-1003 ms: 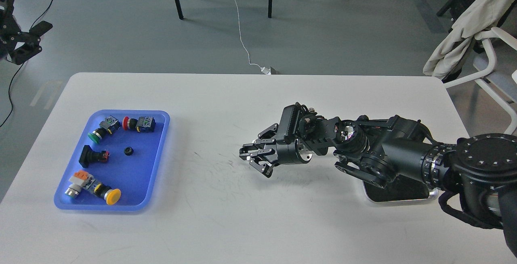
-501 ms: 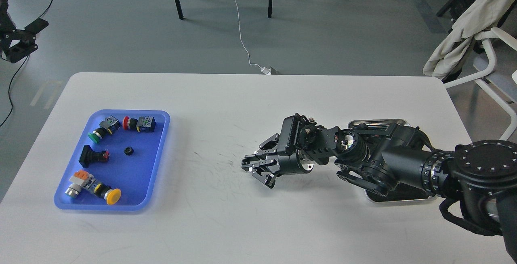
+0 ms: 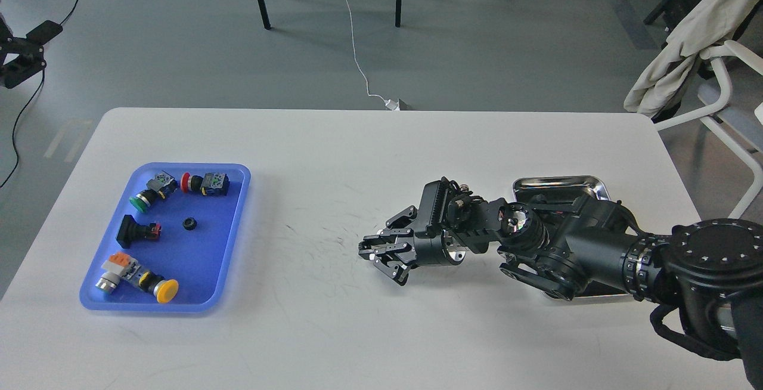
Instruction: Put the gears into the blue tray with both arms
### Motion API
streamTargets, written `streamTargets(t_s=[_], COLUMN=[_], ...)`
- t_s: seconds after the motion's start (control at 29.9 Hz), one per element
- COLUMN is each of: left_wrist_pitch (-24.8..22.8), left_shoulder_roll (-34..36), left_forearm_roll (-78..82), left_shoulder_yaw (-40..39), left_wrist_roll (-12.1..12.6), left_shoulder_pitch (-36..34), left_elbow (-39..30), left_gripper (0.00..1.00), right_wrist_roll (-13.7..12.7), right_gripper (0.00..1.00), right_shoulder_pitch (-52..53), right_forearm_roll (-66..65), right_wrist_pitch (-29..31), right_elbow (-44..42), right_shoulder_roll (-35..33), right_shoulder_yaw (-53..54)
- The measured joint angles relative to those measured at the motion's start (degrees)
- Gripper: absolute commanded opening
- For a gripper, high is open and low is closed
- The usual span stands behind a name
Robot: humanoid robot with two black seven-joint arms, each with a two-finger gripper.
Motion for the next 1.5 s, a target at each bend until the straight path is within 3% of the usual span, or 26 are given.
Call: streamTargets(t_s=[0.33,0.6,0.8,0.97,1.14,1.3,1.5], left_wrist_pitch=[-0.08,-0.01,-0.32,-0.38,-0.38,-0.39,-0.03], left_shoulder_roll=[0.29,0.29,-0.14,-0.45,-0.58,-1.13,-1.42], left_forearm_roll=[0.00,0.00,0.06,0.18,1.73,6.19,12.33], left_shoulder_yaw=[0.06,0.22,0.66,0.54,1.97,2.28,2.39], left_wrist_roll=[0.00,0.00,0.05,-3.78,-4.74,-4.80,-4.83], left_shoulder_pitch=[0.08,0.71,1.34,1.61,1.66,1.52,1.48], left_elbow=[0.06,0.08,0.28,0.34,-0.02,-1.86,-6.21], left_gripper=[0.99,0.99,0.99,0.99,0.99,0.99,0.99], right_wrist_roll=[0.03,0.01,0.00,0.02,0.03,0.04,0.03], right_gripper=[0.75,0.91,0.92,0.94,0.94,0.94,0.94], right_shoulder_pitch=[0.13,2.51,7.32,10.81,12.91,13.88,13.62], right_forearm_roll=[2.04,14.13,29.18,40.29,50.49,57.50,63.33], right_wrist_pitch=[0.04,0.74,1.25,1.47,1.53,1.67,1.71], right_elbow=[-0.24,-1.89,-4.60,-5.25,-5.25,-4.23,3.80], right_shoulder_roll=[0.02,0.02,0.00,0.00,-0.23,-6.45,-21.14], right_shoulder_yaw=[5.97,11.37,15.42,16.71,17.78,18.66,19.05])
